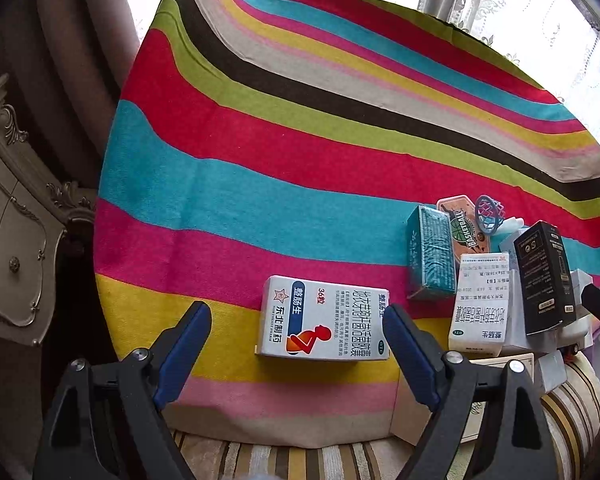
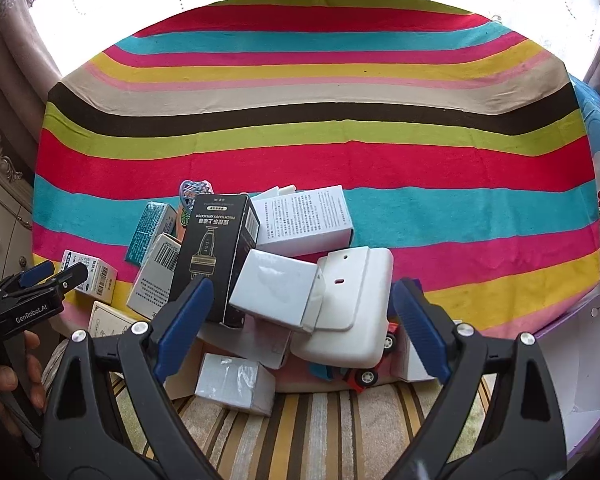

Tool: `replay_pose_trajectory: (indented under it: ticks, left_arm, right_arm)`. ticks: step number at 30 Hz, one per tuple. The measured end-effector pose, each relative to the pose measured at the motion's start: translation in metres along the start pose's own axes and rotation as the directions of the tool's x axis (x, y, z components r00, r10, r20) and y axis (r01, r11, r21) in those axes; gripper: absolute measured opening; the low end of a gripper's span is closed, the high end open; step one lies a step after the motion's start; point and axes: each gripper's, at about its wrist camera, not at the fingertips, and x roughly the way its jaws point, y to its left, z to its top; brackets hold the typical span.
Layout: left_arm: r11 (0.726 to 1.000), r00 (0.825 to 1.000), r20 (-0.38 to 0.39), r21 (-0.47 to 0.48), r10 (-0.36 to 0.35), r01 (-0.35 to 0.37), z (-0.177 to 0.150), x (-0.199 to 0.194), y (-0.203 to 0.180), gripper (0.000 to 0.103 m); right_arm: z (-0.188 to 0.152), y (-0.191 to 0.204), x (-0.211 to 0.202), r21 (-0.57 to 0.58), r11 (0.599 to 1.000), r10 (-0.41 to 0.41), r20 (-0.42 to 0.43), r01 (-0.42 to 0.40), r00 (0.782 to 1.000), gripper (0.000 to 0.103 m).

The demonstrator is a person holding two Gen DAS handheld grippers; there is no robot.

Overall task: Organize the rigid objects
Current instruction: 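Return to the pile and grasp the white box with red figure using left gripper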

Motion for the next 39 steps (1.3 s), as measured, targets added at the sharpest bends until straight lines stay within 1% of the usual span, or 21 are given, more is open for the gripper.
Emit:
replay_pose_trajectory:
  ticks: [5,10,15,19,23,25,28,29,30,33,38,39]
  left_arm:
    - [1.000,1.000,0.015,0.027,0.006,-0.006,0.000,-0.001,-0.006,0.090]
    - [0.999,1.000,-0.003,0.035,0.012,-0.012,-0.002,0.003,-0.009,0.091]
    - [0.999,1.000,-0.010,0.034,0.025,-0.025,-0.004,0.004,-0.009,0.091]
    - [0.999,1.000,-0.012,0.033,0.028,-0.028,-0.004,0.007,-0.009,0.094]
    - [0.999,0.999,-0.012,0.034,0.030,-0.029,-0.003,0.009,-0.010,0.095]
    - [0.999,1.000,-0.012,0.031,0.029,-0.029,-0.003,0.009,-0.010,0.095]
    - [0.999,1.000,-0.013,0.026,0.027,-0.026,-0.004,0.008,-0.008,0.096]
    - [0.999,1.000,-0.012,0.026,0.028,-0.028,-0.003,0.009,-0.008,0.097]
    - [0.999,0.999,-0.012,0.026,0.031,-0.030,-0.004,0.009,-0.008,0.098]
    - [0.999,0.999,-0.020,0.031,0.034,-0.033,-0.004,0.011,-0.009,0.101]
    - [0.998,0.999,-0.013,0.059,0.036,-0.036,-0.005,0.009,-0.015,0.102]
    - [0.997,0.999,-0.008,0.064,0.034,-0.033,-0.005,0.008,-0.016,0.102]
  right_arm:
    - [0.000,0.000,0.000,-0.014,1.000,-0.027,0.004,0.027,1.000,0.093]
    - [0.000,-0.003,0.000,-0.028,0.998,-0.049,0.020,0.050,0.999,0.091]
    - [-0.001,0.000,-0.002,-0.048,0.997,-0.057,0.028,0.058,0.998,0.090]
    - [-0.001,0.006,-0.006,-0.060,0.997,-0.043,0.049,0.045,0.998,0.090]
    - [0.002,0.002,0.002,-0.036,0.998,-0.043,0.030,0.044,0.999,0.090]
    - [0.001,0.002,0.008,-0.034,0.998,-0.046,0.007,0.047,0.999,0.090]
    - [-0.001,0.002,0.009,-0.037,0.998,-0.050,0.005,0.050,0.999,0.090]
    - [-0.001,0.001,0.009,-0.038,0.998,-0.050,0.006,0.050,0.999,0.086]
    - [-0.002,0.001,0.009,-0.039,0.998,-0.048,0.003,0.048,0.999,0.078]
    - [-0.003,0.000,0.009,-0.038,0.999,-0.023,0.003,0.023,1.000,0.066]
    - [-0.006,-0.002,0.009,-0.037,0.999,0.018,0.001,-0.018,1.000,0.052]
    - [-0.007,-0.001,0.008,-0.039,0.999,0.023,0.002,-0.023,1.000,0.052]
